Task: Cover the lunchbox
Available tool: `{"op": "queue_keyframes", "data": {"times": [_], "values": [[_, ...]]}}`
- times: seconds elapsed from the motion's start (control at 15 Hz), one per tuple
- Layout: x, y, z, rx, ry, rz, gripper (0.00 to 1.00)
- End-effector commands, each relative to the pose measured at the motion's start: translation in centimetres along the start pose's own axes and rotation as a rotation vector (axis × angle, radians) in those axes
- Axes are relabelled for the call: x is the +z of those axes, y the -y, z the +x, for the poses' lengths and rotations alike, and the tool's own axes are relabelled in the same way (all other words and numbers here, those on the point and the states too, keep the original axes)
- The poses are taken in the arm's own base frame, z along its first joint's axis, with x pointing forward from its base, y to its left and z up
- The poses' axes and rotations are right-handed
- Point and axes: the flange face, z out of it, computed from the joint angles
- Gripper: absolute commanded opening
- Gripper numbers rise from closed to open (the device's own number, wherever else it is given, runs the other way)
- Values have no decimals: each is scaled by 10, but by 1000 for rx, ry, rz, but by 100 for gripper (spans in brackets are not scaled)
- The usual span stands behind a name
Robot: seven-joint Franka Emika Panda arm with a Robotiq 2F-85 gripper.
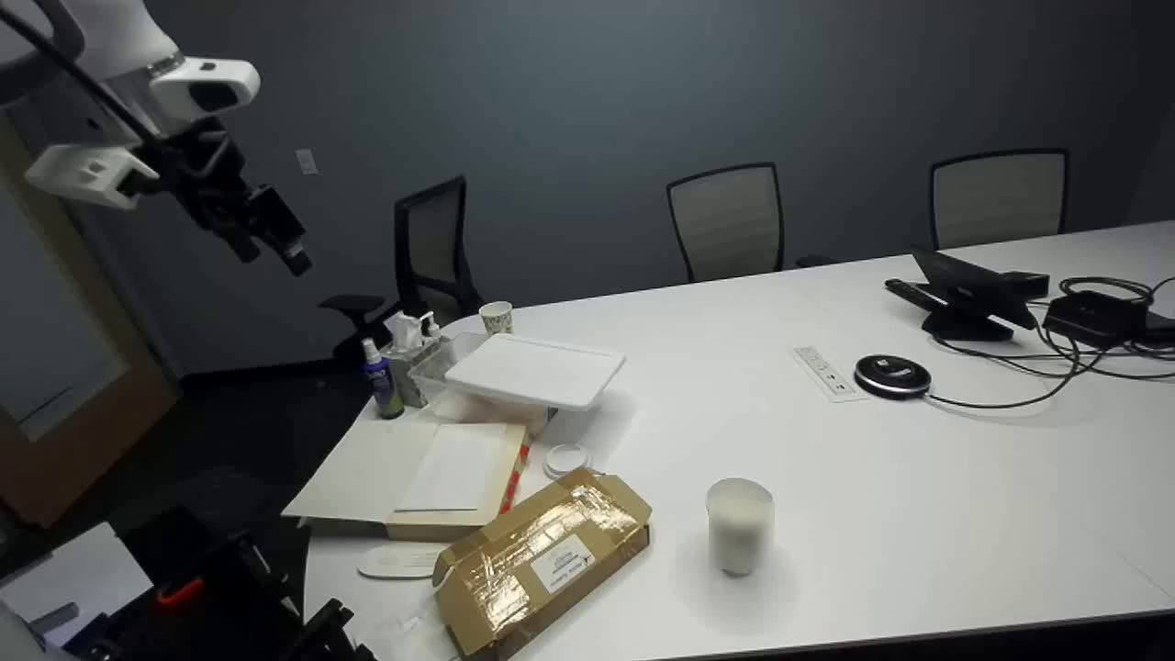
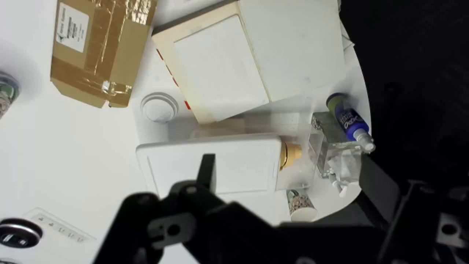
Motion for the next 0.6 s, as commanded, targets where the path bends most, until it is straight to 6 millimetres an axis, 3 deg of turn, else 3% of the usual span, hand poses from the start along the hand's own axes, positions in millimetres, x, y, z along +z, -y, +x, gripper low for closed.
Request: {"op": "queue_keyframes", "data": {"times": [0.0, 0.13, 0.33, 0.53], "values": [[8, -1, -5, 2, 26, -1, 100], [21, -2, -12, 4, 58, -2, 100], [23, -2, -12, 5, 65, -2, 100], [18, -9, 15, 27, 52, -51, 100]]}}
